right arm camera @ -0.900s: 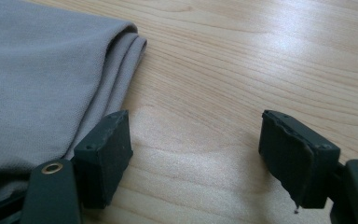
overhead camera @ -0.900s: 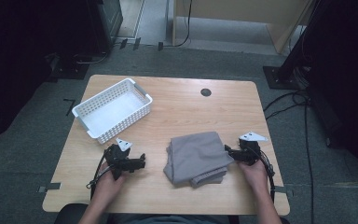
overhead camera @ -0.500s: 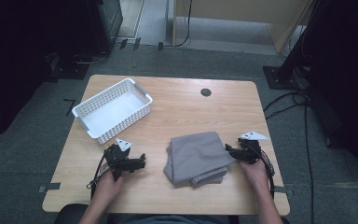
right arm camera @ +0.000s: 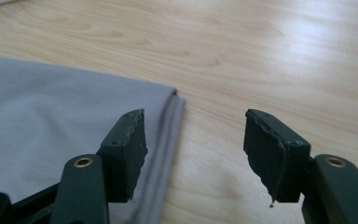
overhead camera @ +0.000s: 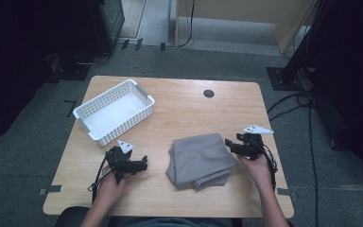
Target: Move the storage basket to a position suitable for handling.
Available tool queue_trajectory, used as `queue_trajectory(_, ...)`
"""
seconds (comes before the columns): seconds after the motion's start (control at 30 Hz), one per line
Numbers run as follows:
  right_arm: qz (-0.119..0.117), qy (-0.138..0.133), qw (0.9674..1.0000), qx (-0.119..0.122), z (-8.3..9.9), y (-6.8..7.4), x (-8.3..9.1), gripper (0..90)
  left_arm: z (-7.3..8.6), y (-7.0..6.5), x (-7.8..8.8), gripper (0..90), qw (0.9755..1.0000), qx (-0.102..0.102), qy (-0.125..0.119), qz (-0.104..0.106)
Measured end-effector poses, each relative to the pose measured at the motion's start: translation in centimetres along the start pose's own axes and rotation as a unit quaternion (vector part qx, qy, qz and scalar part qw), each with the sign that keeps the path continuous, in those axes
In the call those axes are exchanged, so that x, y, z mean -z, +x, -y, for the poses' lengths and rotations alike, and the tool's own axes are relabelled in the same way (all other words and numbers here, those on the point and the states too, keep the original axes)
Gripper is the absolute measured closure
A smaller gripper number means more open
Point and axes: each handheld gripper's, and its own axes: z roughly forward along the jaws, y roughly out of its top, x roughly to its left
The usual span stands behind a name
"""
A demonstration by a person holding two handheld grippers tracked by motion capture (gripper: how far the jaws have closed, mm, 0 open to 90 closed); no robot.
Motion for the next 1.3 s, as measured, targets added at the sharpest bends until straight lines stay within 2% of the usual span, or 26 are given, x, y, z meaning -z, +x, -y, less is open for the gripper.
queue_trajectory(0.13,-0.018,0.008,0.9997,0.016,-2.2,1.4,-0.3,39.3,0.0,0.0,0.0,0.0,1.0,0.0,0.0,0.0)
queue_trajectory(0.3,-0.033,0.01,0.999,0.028,-3.7,2.6,-0.8,39.7,0.0,0.0,0.0,0.0,1.0,0.0,0.0,0.0)
queue_trajectory(0.37,-0.038,0.015,0.9981,0.045,-5.0,3.8,-1.4,39.8,0.0,0.0,0.0,0.0,1.0,0.0,0.0,0.0)
queue_trajectory(0.4,-0.038,0.015,0.9981,0.045,-5.0,3.8,-1.4,39.8,0.0,0.0,0.0,0.0,1.0,0.0,0.0,0.0)
queue_trajectory(0.43,-0.043,0.017,0.9973,0.057,-5.8,4.6,-1.9,39.9,0.0,0.0,0.0,0.0,1.0,0.0,0.001,0.0)
queue_trajectory(0.67,-0.061,0.021,0.9949,0.078,-7.6,6.4,-3.4,40.4,0.0,0.0,0.0,0.0,1.0,0.0,0.001,0.0)
queue_trajectory(0.77,-0.074,0.026,0.9932,0.086,-9.0,7.8,-4.8,40.9,0.0,0.0,0.0,0.0,1.0,0.0,0.001,0.0)
queue_trajectory(0.83,-0.077,0.027,0.9929,0.087,-9.2,8.0,-5.1,41.3,0.0,0.0,0.0,0.0,1.0,0.0,0.001,0.0)
queue_trajectory(1.0,-0.093,0.033,0.9909,0.092,-10.6,9.6,-7.7,42.5,0.0,0.0,0.0,0.0,1.0,0.0,0.001,0.0)
queue_trajectory(1.3,-0.101,0.022,0.9888,0.108,-12.5,11.7,-10.5,44.7,0.1,-0.2,0.1,0.0,1.0,-0.002,-0.001,0.004)
